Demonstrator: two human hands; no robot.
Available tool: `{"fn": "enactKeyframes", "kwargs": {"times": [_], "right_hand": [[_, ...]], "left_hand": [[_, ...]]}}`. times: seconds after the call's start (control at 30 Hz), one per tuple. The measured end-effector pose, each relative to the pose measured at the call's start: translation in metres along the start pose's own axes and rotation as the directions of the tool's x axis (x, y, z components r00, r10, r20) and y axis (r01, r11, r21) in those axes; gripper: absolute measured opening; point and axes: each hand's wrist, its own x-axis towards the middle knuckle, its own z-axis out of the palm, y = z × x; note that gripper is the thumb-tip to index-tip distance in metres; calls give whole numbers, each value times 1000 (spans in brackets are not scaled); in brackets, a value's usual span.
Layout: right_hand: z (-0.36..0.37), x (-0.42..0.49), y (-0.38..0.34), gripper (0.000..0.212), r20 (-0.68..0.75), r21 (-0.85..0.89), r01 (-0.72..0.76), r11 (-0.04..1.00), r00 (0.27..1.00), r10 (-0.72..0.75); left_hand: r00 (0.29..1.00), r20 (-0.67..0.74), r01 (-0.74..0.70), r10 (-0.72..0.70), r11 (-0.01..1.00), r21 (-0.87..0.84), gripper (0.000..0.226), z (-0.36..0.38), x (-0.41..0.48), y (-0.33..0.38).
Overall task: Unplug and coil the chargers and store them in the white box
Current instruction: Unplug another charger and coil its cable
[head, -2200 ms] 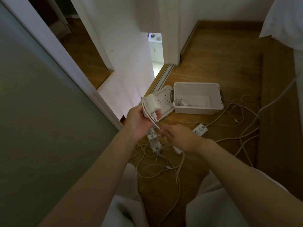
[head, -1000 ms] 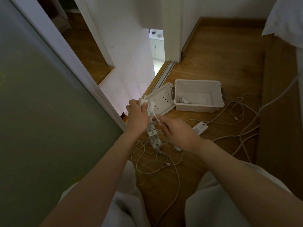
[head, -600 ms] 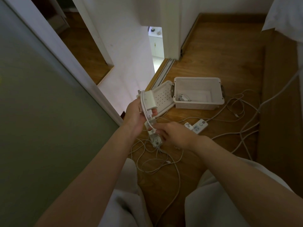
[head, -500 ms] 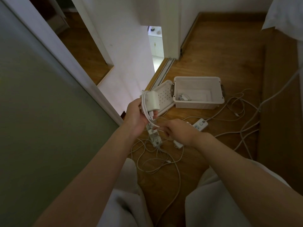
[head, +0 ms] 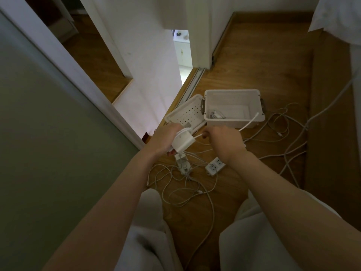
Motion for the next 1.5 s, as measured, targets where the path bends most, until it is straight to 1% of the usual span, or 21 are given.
{"fn": "enactKeyframes", "kwargs": {"times": [0.03, 0.07, 0.13, 0.2, 0.3, 0.43, 0.47, 0.53, 0.6, 0.67, 0.73, 0.8, 0.83, 0.93, 1.03, 1.07, 1.17, 1.23, 1.3, 1.4, 1.5], "right_hand": [[-1, -1, 0, 34, -3, 0, -11, 1000, 1000, 11], [-2, -1, 0, 35, -7, 5, -26, 1000, 1000, 26], [-3, -1, -2, 33, -10, 39, -60, 997, 998, 60], [-5, -1, -5, 26, -27, 102, -72, 992, 997, 75], [-5, -6, -14, 21, -112, 160, -21, 987, 993, 39], [-1, -11, -25, 25, -188, 245, 63, 967, 982, -16], [1, -11, -27, 25, -187, 275, 96, 957, 981, -44], [5, -13, -32, 31, -159, 340, 171, 925, 980, -123], [7, -15, -37, 49, -137, 403, 211, 891, 976, -169], [8, -15, -40, 60, -147, 474, 211, 855, 976, -159], [11, -14, -42, 58, -183, 511, 235, 827, 970, -163], [15, -14, -44, 48, -198, 554, 256, 792, 965, -173], [16, -14, -46, 42, -175, 587, 242, 773, 970, -170], [14, -13, -46, 27, -32, 689, 119, 715, 990, -134], [10, -7, -38, 26, 142, 766, -36, 642, 983, -115], [10, -6, -35, 27, 191, 783, -87, 616, 976, -106], [11, -2, -29, 13, 233, 855, -185, 485, 972, -41], [9, 0, -27, 21, 230, 885, -190, 425, 972, -45], [4, -1, -28, 17, 208, 913, -166, 373, 975, -75], [0, -3, -31, 17, 172, 932, -140, 335, 983, -67], [3, -4, -35, 15, 129, 929, -112, 353, 991, -24]], "left_hand": [[1000, 14, 1, -2, 998, 66, 15, 2, 2, -3], [999, 10, 44, -45, 998, 46, 15, 3, 3, -6], [988, -11, 149, -151, 983, -111, 14, 5, 4, -9], [981, -46, 184, -191, 975, -122, 17, 9, 8, -14], [975, -131, 170, -181, 981, -96, 20, 14, 13, -19], [944, -253, 215, -210, 977, -9, 36, 19, 18, -21], [936, -278, 218, -217, 975, -29, 38, 20, 19, -20], [918, -298, 228, -262, 963, -145, 42, 19, 21, -20], [899, -265, 257, -349, 910, -326, 46, 17, 26, -20], [878, -236, 287, -417, 852, -439, 53, 15, 28, -17], [873, -190, 270, -449, 770, -578, 66, 13, 27, -13], [891, -144, 175, -431, 618, -766, 67, 12, 25, -7], [901, -134, 130, -412, 553, -823, 63, 12, 24, -5], [934, -76, 81, -349, 414, -907, 45, 12, 19, 1], [949, -54, 14, -311, 213, -977, 35, 10, 15, 7], [948, -58, -5, -313, 166, -986, 32, 9, 13, 9], [953, -47, 7, -298, 180, -984, 33, 9, 13, 11], [961, -22, 39, -277, 211, -977, 38, 7, 12, 11], [965, 36, 94, -259, 216, -972, 46, 5, 11, 9], [960, 140, 189, -241, 193, -963, 50, 2, 10, 9], [937, 212, 274, -279, 203, -940, 56, 1, 10, 8]]}}
